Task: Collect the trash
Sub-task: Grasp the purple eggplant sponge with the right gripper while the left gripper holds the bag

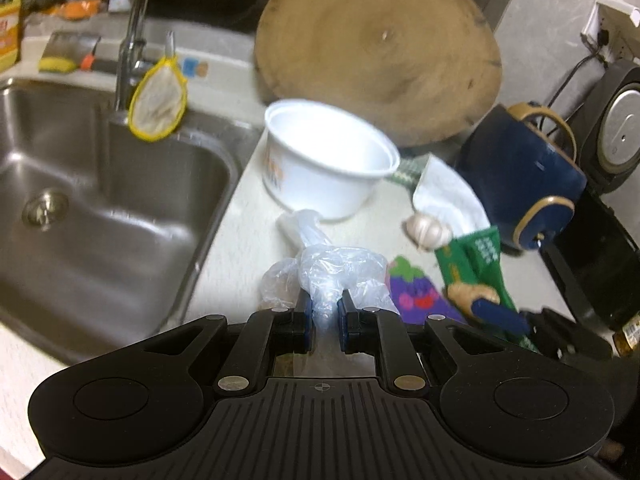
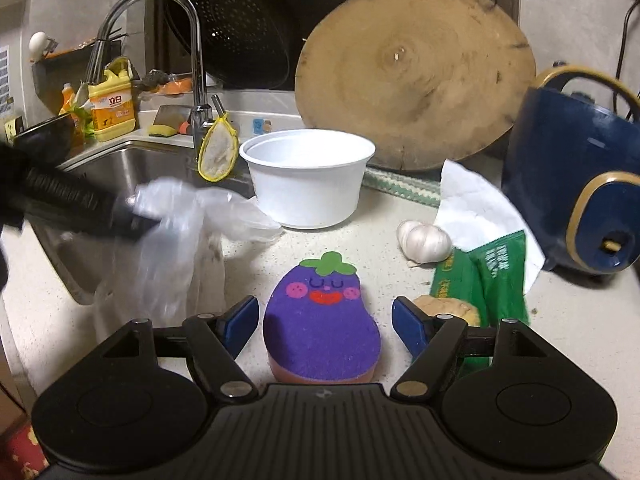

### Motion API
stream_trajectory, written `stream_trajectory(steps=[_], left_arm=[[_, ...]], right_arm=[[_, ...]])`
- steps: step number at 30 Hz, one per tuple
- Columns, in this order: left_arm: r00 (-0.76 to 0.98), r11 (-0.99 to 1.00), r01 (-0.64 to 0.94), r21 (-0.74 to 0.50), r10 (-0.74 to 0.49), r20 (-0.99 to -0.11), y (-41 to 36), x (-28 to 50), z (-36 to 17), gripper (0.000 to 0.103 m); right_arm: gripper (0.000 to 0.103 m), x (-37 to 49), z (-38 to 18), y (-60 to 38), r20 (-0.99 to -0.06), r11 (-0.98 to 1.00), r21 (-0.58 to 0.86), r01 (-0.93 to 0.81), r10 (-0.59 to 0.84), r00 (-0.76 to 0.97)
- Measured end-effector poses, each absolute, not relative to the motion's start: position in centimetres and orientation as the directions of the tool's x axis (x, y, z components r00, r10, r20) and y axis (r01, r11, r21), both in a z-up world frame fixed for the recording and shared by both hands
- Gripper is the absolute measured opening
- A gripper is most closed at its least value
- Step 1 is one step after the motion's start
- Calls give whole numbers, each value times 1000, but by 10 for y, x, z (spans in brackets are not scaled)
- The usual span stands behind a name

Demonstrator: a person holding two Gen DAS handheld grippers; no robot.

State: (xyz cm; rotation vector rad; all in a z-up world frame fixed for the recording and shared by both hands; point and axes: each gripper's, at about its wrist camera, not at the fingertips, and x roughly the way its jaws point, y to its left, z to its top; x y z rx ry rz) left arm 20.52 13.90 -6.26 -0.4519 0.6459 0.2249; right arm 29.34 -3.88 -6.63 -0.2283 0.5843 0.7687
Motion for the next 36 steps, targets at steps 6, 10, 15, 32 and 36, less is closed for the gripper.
stream_trajectory(steps=[6, 10, 15, 32, 36], left_arm=[[766, 877, -350, -329, 66, -640, 136, 198, -69, 16], [772, 869, -355, -345, 64, -632, 137, 194, -71, 16], [778, 849, -356, -390, 39, -627, 145, 194, -78, 16], [833, 884, -209, -418, -63, -549, 135, 195, -36, 16], [833, 894, -148, -424, -118, -540, 124, 177, -35, 16]], right_arm=[[74, 310, -79, -23, -619, 709, 30, -705, 567, 544], [74, 311, -83, -25, -658, 705, 65, -706, 563, 501], [68, 305, -79, -27, -677, 689, 52, -723, 556, 482], [67, 273, -13, -78, -537, 675, 113, -729, 659, 527], [67, 247, -10, -82, -536, 685, 67, -726, 638, 552]])
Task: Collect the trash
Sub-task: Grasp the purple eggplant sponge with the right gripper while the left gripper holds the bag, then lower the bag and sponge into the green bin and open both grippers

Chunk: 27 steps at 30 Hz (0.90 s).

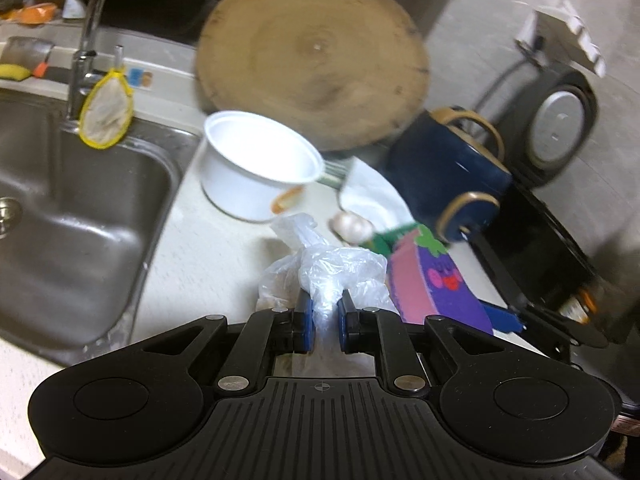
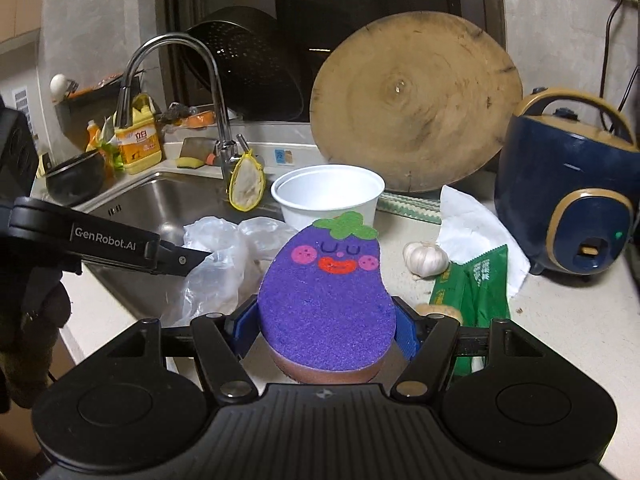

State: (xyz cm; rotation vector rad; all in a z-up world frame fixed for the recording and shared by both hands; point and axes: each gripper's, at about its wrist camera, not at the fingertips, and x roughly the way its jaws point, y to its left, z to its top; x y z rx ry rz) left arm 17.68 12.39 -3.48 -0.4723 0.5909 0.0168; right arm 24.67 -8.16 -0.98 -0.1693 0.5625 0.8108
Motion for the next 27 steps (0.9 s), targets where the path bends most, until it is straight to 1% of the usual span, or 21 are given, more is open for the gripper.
stream_trajectory(steps=[3, 6, 8, 13, 15, 18, 20, 24, 27], left_arm=[[843, 897, -94, -432, -159, -513, 120, 153, -33, 16], [851, 911, -49, -409, -176, -494, 118, 123, -35, 16], [849, 920, -32, -390, -182, -497, 118, 101, -39, 16], [836, 914, -39, -403, -191, -515, 126, 52, -55, 16], [827, 905, -52, -421, -197, -526, 129, 35, -65, 16], [812, 893, -67, -444, -210, -545, 134, 11, -82, 16], [802, 890, -85, -448, -206, -561, 140, -3, -93, 16], [776, 888, -173, -426, -143, -615, 161, -31, -113, 16], [733, 884, -257, -391, -86, -675, 178, -45, -135, 16]], right_arm=[[67, 222, -9, -82, -541, 692, 57, -720, 627, 560], [67, 193, -8, -76, -535, 687, 43, -725, 629, 564], [67, 171, -11, -69, -534, 681, 29, -731, 629, 565], [67, 127, -25, -52, -589, 659, 30, -752, 620, 519], [67, 114, -32, -50, -610, 670, 22, -742, 597, 521], [67, 96, -41, -49, -642, 685, 56, -726, 582, 499], [67, 82, -48, -49, -656, 690, 36, -723, 562, 504], [67, 56, -64, -60, -677, 710, 8, -704, 522, 519], [67, 50, -84, -72, -722, 741, 20, -671, 475, 502]])
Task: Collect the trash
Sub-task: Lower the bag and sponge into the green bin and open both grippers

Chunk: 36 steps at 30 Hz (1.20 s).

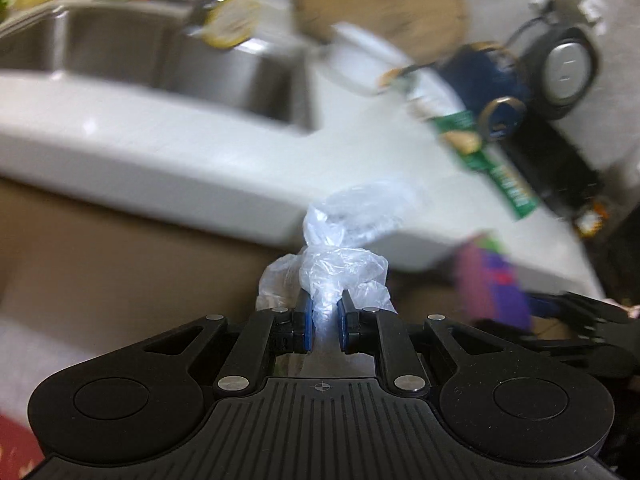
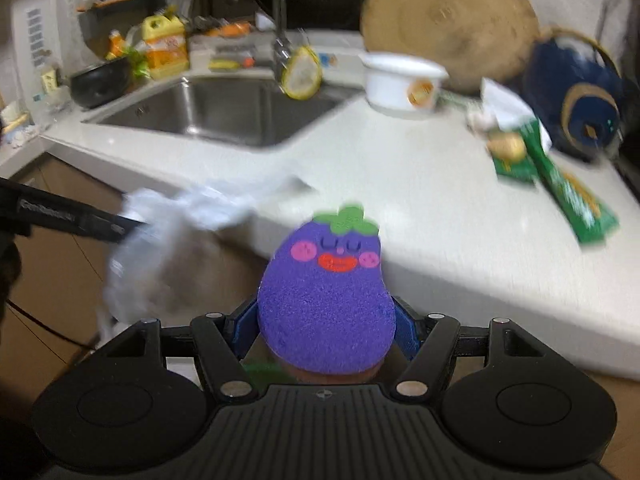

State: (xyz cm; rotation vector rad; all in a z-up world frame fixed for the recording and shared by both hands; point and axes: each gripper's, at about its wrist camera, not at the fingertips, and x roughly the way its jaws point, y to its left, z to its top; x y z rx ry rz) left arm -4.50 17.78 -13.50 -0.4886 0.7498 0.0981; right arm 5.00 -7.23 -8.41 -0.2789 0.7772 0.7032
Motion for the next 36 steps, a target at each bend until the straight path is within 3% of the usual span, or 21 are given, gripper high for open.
stream_trajectory(steps=[9, 16, 19, 23, 27, 36], left_arm=[[459, 814, -363, -454, -268, -847, 161, -30, -274, 16], [353, 765, -501, -404, -246, -903, 143, 7, -437, 23], [331, 716, -557, -422, -274, -903, 150, 11, -479, 23], [418, 627, -601, -496, -283, -863, 170, -7, -476, 23], [553, 538, -614, -578, -229, -801, 197, -43, -441, 23], [585, 581, -621, -526, -103, -804, 224, -100, -381, 23]], right_arm=[[67, 57, -152, -93, -858, 790, 30, -612, 334, 389], [67, 63, -246, -74, -933, 739, 37, -672, 266, 241], [67, 55, -280, -63, -950, 709, 78, -701, 267, 164], [67, 38, -330, -43, -964, 644, 107, -757, 254, 80], [67, 26, -386, -5, -973, 576, 101, -811, 229, 42], [68, 49, -549, 66, -976, 686, 219, -694, 161, -149]])
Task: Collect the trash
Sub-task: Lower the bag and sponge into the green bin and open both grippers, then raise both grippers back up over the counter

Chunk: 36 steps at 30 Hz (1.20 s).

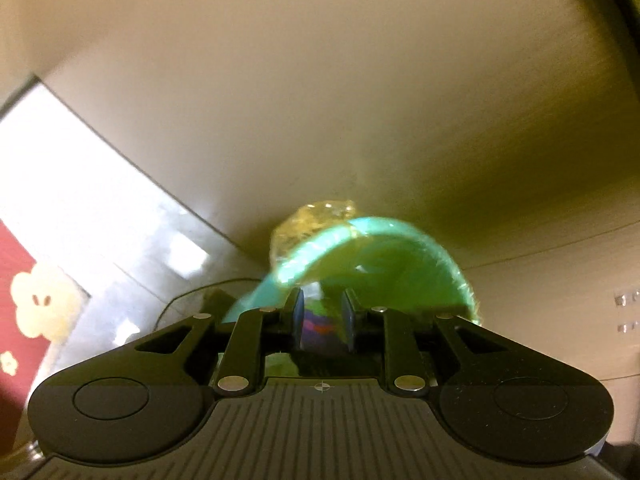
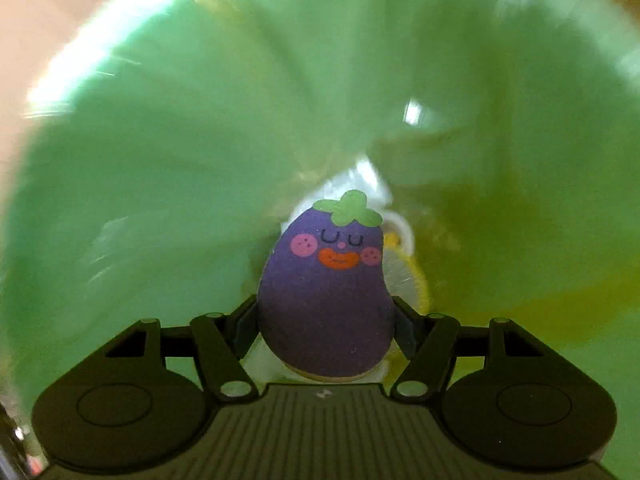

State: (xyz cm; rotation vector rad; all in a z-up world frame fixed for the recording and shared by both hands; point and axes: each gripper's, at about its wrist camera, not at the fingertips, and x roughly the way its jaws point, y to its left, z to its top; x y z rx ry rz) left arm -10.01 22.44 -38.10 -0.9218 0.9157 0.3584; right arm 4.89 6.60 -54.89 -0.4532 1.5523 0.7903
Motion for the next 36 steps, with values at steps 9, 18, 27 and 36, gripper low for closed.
stream_trajectory(steps=[9, 18, 27, 36], left_arm=[[576, 554, -668, -497, -37, -816, 244, -156, -373, 23], [601, 560, -658, -504, -12, -799, 245, -139, -347, 23], [626, 647, -582, -493, -29, -779, 234, -118, -301, 24], [634, 688, -564, -457, 6, -774, 230, -117, -261, 24]], right_arm=[[69, 61, -619, 69, -949, 794, 247, -556, 84, -303], [69, 52, -448, 19, -948, 678, 318, -663, 216, -234], [71, 82, -449, 31, -952, 777, 305, -550, 228, -205], [69, 51, -309, -3, -949, 599, 106, -794, 300, 100]])
